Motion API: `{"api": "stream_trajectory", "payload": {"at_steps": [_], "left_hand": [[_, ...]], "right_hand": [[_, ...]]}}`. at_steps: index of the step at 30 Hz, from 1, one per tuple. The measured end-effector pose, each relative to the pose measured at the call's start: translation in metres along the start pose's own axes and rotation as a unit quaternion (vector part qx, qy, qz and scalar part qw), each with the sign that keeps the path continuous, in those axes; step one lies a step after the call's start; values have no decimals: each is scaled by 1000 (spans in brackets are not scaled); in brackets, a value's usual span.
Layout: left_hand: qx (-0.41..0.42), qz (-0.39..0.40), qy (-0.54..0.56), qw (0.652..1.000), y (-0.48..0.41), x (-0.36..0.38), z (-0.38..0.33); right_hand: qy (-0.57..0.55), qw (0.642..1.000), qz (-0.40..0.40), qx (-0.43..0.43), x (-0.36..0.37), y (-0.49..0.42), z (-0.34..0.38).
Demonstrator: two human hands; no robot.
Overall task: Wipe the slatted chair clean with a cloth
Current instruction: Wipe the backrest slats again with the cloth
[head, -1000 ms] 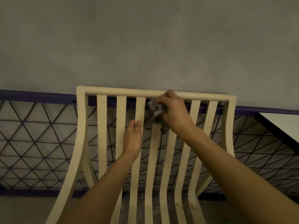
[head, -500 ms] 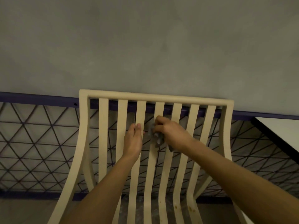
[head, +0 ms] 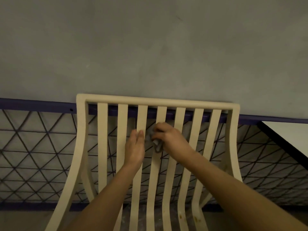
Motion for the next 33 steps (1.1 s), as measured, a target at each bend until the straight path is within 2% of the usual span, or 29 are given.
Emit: {"api": "stream_trajectory", "payload": {"at_steps": [4, 7, 8, 9, 11, 14, 16, 18, 20, 22, 26, 28, 30, 31, 33], "left_hand": [[-4, -9, 7, 1000, -4, 1, 4], [-17, -12, 4, 1000, -7, 1, 6], [-23, -12, -1, 1000, -8, 0, 6], [-31, -9, -2, 999, -9, -1, 7], [-34, 1, 3, 999, -9, -3, 5], [-31, 5, 17, 999, -3, -3, 1], [-58, 0, 43, 997, 1, -4, 0], [-116, 3, 66, 991, 2, -8, 3], [-152, 26, 101, 983, 1, -15, 7], [-145, 58, 144, 977, 3, -21, 2], [-145, 72, 161, 974, 6, -27, 4], [-148, 67, 143, 976, 16, -29, 8], [-156, 71, 137, 976, 34, -33, 14], [-164, 71, 138, 974, 45, -36, 17], [-188, 67, 132, 971, 65, -41, 32]], "right_hand": [[0, 998, 60, -23, 32, 23, 1], [61, 977, 197, -58, 50, 36, 4], [53, 973, 217, -53, 50, 38, 7], [29, 976, 214, -37, 44, 36, 8], [-14, 989, 143, -26, 19, 25, 7], [39, 997, -27, -62, -38, -4, 3], [66, 991, -94, -75, -59, -21, -3], [59, 994, -69, -65, -57, -27, -4], [91, 993, 11, -72, -41, -24, -2], [132, 986, 59, -85, -22, -17, -3], [117, 986, 69, -101, 11, 3, 1], [91, 987, 122, -57, 33, 19, 8], [43, 983, 176, 25, 50, 33, 8], [17, 984, 168, 57, 52, 36, 7], [-55, 987, 95, 122, 46, 39, 3]]}}
Point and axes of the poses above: each hand's wrist, its own y-axis away from the middle knuckle, its own x-axis out of the palm, z = x × y, the point moved 1 cm from there along -y, towards the middle knuckle, and after that the axes turned 11 degrees about -x, right-handed, at the moved point
